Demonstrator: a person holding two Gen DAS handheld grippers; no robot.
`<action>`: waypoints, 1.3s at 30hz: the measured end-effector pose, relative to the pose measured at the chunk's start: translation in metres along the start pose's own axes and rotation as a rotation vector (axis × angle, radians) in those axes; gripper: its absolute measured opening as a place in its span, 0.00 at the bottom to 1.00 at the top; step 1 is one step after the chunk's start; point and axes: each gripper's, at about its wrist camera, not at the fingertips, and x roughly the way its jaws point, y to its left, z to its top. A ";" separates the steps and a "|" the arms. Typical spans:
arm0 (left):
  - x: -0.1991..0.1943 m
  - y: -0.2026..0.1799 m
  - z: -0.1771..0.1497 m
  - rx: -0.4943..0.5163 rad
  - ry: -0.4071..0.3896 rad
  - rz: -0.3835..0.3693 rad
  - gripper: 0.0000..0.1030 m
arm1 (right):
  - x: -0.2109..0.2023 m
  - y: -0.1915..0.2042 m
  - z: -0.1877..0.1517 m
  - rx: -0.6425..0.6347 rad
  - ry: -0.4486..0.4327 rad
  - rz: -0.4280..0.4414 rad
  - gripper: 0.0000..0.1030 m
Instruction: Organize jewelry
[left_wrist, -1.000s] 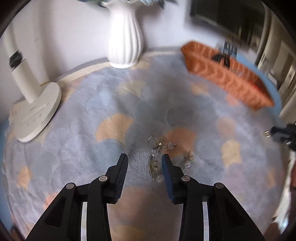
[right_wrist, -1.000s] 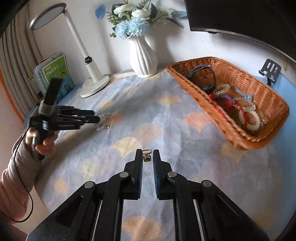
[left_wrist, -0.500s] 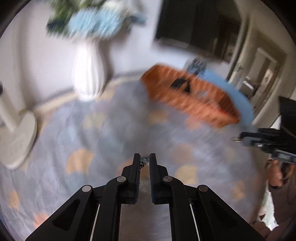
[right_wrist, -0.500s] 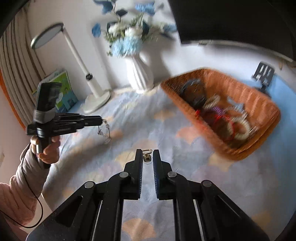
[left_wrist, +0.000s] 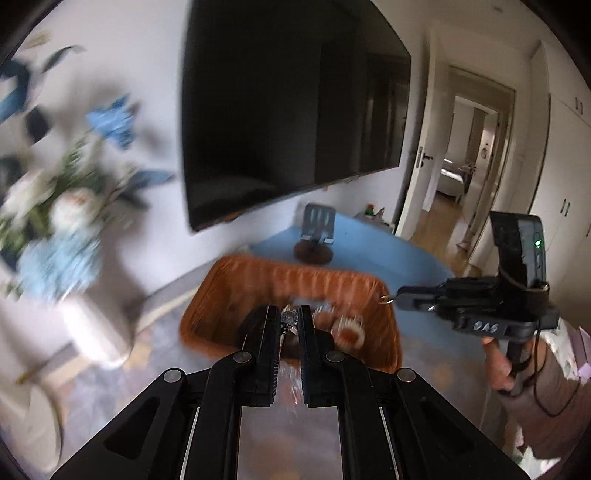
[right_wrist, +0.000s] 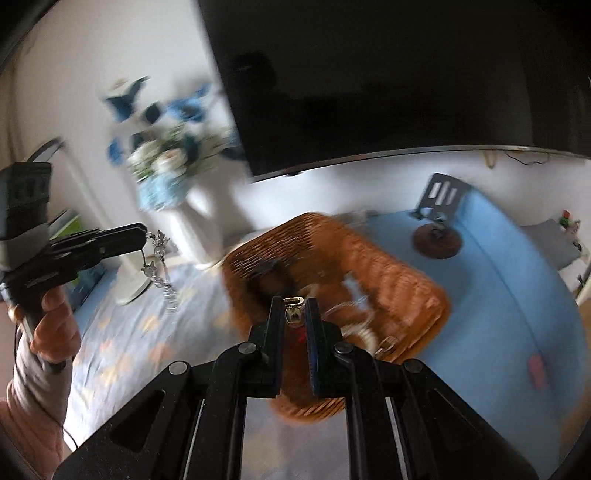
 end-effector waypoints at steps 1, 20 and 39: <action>0.010 -0.001 0.008 0.001 0.002 -0.003 0.09 | 0.006 -0.006 0.005 0.016 0.007 -0.005 0.13; 0.145 0.048 0.031 -0.151 0.141 0.102 0.30 | 0.128 -0.033 0.046 0.123 0.210 -0.104 0.30; -0.108 -0.030 -0.071 -0.205 -0.179 0.416 0.73 | -0.061 0.087 -0.031 0.004 -0.137 -0.199 0.60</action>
